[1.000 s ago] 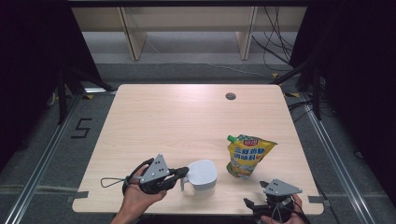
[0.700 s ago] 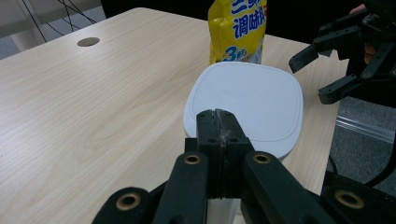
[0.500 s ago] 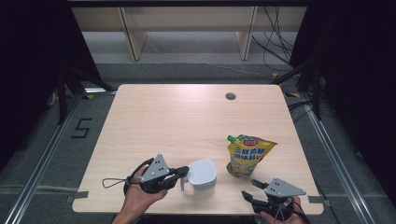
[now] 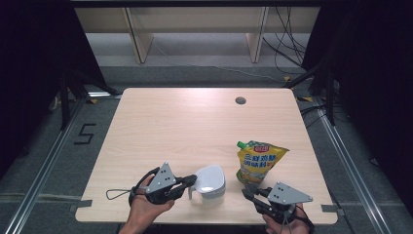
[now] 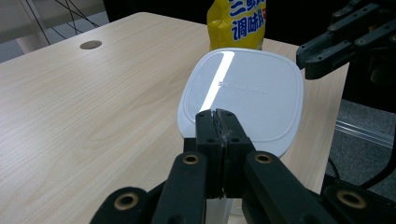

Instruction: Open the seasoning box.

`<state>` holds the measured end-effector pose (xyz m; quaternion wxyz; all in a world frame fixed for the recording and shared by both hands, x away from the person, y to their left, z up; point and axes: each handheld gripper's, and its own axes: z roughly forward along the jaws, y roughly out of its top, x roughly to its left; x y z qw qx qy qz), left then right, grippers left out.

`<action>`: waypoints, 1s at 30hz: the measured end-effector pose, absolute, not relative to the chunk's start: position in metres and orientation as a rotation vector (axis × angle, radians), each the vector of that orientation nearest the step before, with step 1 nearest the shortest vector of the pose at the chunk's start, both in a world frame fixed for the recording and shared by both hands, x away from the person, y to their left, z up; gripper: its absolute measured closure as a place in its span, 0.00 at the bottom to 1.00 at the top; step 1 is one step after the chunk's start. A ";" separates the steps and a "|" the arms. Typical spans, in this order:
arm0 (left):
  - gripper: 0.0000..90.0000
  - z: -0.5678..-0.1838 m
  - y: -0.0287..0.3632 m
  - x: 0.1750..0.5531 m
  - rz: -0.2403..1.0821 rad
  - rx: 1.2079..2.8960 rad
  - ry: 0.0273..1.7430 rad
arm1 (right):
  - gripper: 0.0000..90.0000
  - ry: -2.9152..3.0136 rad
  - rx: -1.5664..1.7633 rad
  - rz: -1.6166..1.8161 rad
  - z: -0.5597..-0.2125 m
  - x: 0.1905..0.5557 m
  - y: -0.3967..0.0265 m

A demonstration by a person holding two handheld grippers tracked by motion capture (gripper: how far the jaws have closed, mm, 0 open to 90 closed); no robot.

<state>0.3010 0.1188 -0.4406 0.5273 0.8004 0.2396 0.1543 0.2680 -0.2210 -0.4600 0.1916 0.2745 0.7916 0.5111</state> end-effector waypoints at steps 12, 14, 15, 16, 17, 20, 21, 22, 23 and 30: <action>0.99 -0.442 0.118 0.300 0.378 1.895 0.582 | 0.98 2.254 0.688 1.437 -0.453 0.281 -0.195; 0.99 -0.442 0.118 0.299 0.384 1.894 0.589 | 0.99 2.254 0.689 1.435 -0.452 0.282 -0.192; 0.99 -0.443 0.117 0.299 0.373 1.882 0.596 | 0.99 2.260 0.675 1.437 -0.452 0.283 -0.189; 0.99 -0.443 0.117 0.299 0.373 1.882 0.596 | 0.99 2.260 0.675 1.437 -0.452 0.283 -0.189; 0.99 -0.443 0.117 0.299 0.374 1.884 0.594 | 0.99 2.255 0.684 1.426 -0.451 0.284 -0.187; 0.99 -0.443 0.118 0.300 0.386 1.889 0.578 | 0.99 2.262 0.651 1.428 -0.451 0.287 -0.184; 0.99 -0.444 0.119 0.300 0.391 1.892 0.577 | 0.99 2.272 0.647 1.423 -0.451 0.288 -0.181; 0.99 -0.444 0.119 0.300 0.391 1.892 0.577 | 0.99 2.272 0.647 1.423 -0.451 0.288 -0.181; 0.99 -0.444 0.119 0.300 0.392 1.894 0.577 | 0.99 2.275 0.647 1.431 -0.450 0.288 -0.180; 0.99 -0.447 0.123 0.301 0.396 1.902 0.563 | 0.99 2.270 0.601 1.456 -0.444 0.289 -0.174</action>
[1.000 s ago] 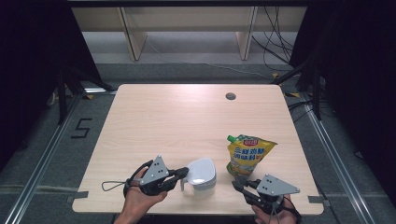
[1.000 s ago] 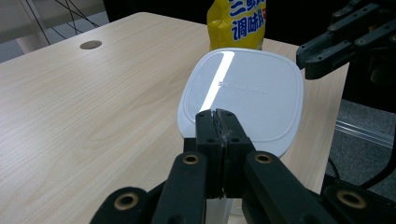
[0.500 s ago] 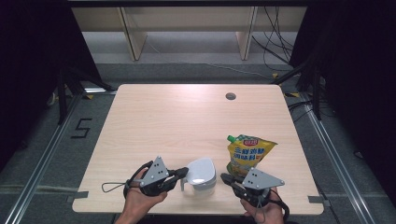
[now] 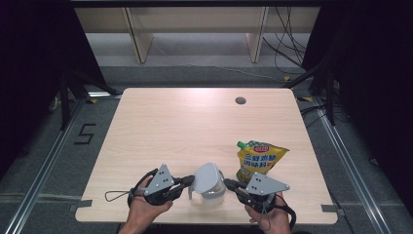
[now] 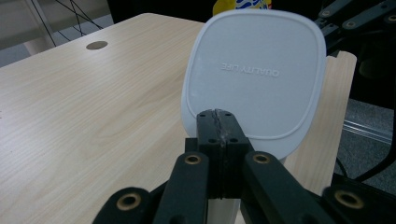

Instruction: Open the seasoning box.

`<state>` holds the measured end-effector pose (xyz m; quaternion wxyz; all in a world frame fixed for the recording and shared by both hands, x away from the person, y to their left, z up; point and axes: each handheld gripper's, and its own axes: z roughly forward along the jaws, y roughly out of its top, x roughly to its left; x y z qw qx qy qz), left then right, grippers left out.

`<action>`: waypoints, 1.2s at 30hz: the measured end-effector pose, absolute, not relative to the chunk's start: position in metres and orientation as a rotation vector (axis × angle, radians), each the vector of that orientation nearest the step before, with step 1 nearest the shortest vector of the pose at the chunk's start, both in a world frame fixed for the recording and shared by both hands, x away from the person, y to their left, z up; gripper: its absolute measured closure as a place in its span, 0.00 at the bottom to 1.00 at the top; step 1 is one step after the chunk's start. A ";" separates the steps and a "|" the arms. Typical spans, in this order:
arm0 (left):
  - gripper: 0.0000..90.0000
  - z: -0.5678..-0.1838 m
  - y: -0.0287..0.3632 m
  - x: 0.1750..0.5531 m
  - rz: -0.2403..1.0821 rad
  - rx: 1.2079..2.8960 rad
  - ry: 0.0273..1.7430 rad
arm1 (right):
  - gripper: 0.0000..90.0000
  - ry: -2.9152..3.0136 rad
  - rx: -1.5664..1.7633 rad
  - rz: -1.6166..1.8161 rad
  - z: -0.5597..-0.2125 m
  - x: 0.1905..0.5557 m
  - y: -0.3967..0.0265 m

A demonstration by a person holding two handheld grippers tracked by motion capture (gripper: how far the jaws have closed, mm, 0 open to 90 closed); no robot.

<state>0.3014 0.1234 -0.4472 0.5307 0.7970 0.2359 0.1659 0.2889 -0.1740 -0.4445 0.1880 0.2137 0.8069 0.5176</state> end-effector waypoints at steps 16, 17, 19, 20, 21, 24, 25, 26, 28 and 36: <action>0.98 -0.449 0.123 0.299 0.394 1.892 0.581 | 0.99 2.274 0.543 1.488 -0.436 0.286 -0.159; 0.97 -0.449 0.124 0.299 0.402 1.892 0.567 | 1.00 2.289 0.532 1.486 -0.436 0.286 -0.158; 0.95 -0.449 0.125 0.297 0.396 1.885 0.569 | 1.00 2.279 0.536 1.489 -0.436 0.286 -0.156; 0.94 -0.449 0.126 0.297 0.412 1.879 0.567 | 1.00 2.278 0.530 1.481 -0.435 0.286 -0.155; 0.93 -0.449 0.126 0.297 0.412 1.879 0.567 | 1.00 2.278 0.530 1.481 -0.435 0.286 -0.155; 0.86 -0.448 0.132 0.296 0.427 1.859 0.600 | 1.00 2.281 0.524 1.487 -0.434 0.285 -0.153; 0.83 -0.449 0.140 0.294 0.437 1.852 0.618 | 1.00 2.283 0.520 1.491 -0.432 0.285 -0.152; 0.80 -0.449 0.140 0.294 0.437 1.852 0.618 | 1.00 2.283 0.520 1.491 -0.432 0.285 -0.152; 0.73 -0.455 0.147 0.292 0.439 1.858 0.640 | 1.00 2.275 0.511 1.495 -0.430 0.285 -0.149; 0.55 -0.480 0.179 0.286 0.418 1.931 0.732 | 1.00 2.277 0.457 1.500 -0.424 0.281 -0.133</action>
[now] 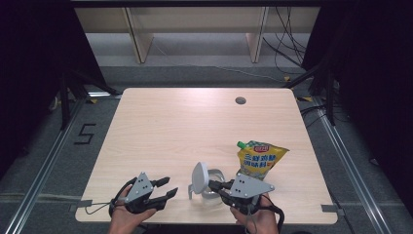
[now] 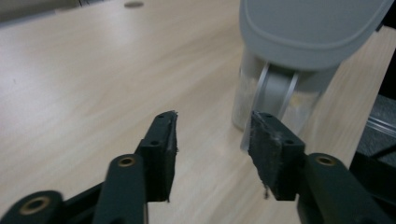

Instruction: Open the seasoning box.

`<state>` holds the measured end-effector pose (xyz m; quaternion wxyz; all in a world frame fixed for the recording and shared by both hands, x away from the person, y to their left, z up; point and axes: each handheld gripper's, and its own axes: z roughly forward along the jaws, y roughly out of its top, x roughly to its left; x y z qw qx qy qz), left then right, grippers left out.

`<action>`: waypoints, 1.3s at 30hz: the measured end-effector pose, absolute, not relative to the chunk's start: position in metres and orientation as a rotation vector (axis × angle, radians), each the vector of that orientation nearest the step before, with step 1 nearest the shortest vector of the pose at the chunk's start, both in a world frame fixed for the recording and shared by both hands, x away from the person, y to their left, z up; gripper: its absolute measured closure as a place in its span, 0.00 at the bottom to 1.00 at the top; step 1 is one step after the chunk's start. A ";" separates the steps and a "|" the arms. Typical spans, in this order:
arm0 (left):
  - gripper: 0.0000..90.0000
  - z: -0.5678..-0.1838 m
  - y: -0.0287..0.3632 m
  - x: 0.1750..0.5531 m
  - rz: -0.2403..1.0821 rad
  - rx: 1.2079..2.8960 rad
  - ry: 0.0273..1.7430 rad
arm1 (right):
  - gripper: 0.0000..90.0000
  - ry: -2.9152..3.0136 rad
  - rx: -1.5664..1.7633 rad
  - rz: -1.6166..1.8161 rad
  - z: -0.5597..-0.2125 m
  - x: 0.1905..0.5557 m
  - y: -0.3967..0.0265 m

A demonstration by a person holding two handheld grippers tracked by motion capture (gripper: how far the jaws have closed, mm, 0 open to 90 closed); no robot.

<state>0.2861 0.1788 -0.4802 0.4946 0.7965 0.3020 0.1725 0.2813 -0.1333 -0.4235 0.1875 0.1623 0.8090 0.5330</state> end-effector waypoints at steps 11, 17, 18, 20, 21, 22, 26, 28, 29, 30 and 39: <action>0.40 -0.496 0.184 0.285 0.369 1.988 0.814 | 0.95 2.295 0.439 1.506 -0.426 0.281 -0.132; 0.38 -0.499 0.186 0.287 0.382 1.992 0.836 | 0.85 2.282 0.501 1.505 -0.434 0.282 -0.163; 0.37 -0.500 0.186 0.288 0.395 2.015 0.829 | 0.81 2.282 0.546 1.497 -0.438 0.280 -0.177; 0.37 -0.500 0.185 0.288 0.393 2.012 0.822 | 0.79 2.278 0.555 1.489 -0.439 0.281 -0.186; 0.36 -0.500 0.184 0.287 0.388 2.018 0.830 | 0.74 2.263 0.607 1.505 -0.443 0.281 -0.203; 0.36 -0.500 0.184 0.287 0.388 2.018 0.830 | 0.74 2.263 0.607 1.505 -0.443 0.281 -0.203; 0.34 -0.500 0.184 0.289 0.400 2.049 0.801 | 0.64 2.205 0.723 1.494 -0.449 0.282 -0.241; 0.34 -0.501 0.182 0.288 0.380 2.037 0.817 | 0.62 2.196 0.750 1.488 -0.451 0.283 -0.247; 0.33 -0.501 0.182 0.289 0.388 2.036 0.814 | 0.61 2.193 0.776 1.473 -0.453 0.283 -0.255; 0.33 -0.502 0.181 0.289 0.385 2.036 0.819 | 0.59 2.201 0.818 1.466 -0.454 0.283 -0.260; 0.31 -0.500 0.177 0.291 0.364 2.031 0.824 | 0.41 2.118 0.990 1.406 -0.476 0.304 -0.304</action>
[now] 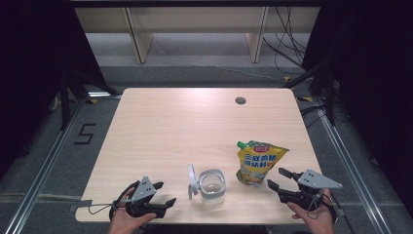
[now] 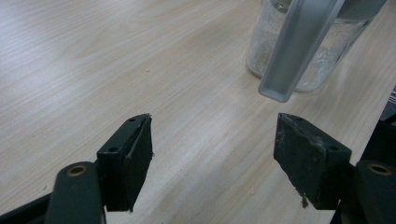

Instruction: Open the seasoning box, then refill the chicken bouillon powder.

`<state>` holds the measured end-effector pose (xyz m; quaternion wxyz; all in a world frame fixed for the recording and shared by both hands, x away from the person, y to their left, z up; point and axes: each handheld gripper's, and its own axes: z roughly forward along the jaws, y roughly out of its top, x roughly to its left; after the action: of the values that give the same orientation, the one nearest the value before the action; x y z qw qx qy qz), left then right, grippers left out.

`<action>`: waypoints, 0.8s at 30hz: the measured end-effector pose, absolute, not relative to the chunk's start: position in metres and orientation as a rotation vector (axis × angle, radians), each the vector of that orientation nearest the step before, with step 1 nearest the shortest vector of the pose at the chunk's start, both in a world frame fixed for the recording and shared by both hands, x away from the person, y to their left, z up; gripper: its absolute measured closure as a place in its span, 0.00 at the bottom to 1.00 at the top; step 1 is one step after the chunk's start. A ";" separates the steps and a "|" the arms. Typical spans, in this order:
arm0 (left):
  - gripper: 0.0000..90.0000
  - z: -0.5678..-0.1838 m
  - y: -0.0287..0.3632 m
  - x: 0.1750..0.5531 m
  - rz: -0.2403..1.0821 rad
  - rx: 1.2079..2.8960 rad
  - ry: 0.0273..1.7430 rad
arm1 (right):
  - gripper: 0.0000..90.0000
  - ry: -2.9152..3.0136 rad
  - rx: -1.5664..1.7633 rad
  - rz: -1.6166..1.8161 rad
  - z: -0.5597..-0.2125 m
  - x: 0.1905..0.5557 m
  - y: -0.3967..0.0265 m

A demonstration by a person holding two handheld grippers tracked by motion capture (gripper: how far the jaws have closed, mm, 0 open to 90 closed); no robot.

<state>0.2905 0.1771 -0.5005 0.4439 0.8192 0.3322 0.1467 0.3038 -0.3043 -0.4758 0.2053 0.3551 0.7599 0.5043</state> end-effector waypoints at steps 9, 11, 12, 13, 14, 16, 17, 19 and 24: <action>0.29 -0.500 0.178 0.292 0.381 2.010 0.836 | 0.30 2.072 1.011 1.423 -0.478 0.305 -0.304; 0.29 -0.499 0.180 0.292 0.392 2.032 0.825 | 0.30 2.087 1.037 1.414 -0.479 0.304 -0.302; 0.29 -0.499 0.180 0.292 0.395 2.034 0.815 | 0.30 2.082 1.000 1.406 -0.479 0.306 -0.302; 0.29 -0.498 0.181 0.293 0.400 2.043 0.803 | 0.29 2.090 0.997 1.409 -0.479 0.306 -0.302; 0.29 -0.497 0.182 0.293 0.413 2.044 0.804 | 0.29 2.088 0.993 1.410 -0.479 0.307 -0.302; 0.28 -0.498 0.179 0.291 0.393 2.008 0.833 | 0.28 2.077 0.994 1.411 -0.480 0.307 -0.302; 0.28 -0.498 0.179 0.291 0.393 2.008 0.833 | 0.28 2.074 0.993 1.412 -0.480 0.307 -0.302; 0.28 -0.497 0.178 0.292 0.394 2.016 0.818 | 0.28 2.074 0.996 1.410 -0.480 0.307 -0.302; 0.28 -0.498 0.177 0.291 0.394 2.018 0.828 | 0.23 2.066 0.978 1.441 -0.480 0.310 -0.302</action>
<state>0.2906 0.1767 -0.4981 0.4463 0.8147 0.3343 0.1591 0.3103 -0.3023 -0.4800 0.2178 0.3533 0.7463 0.5204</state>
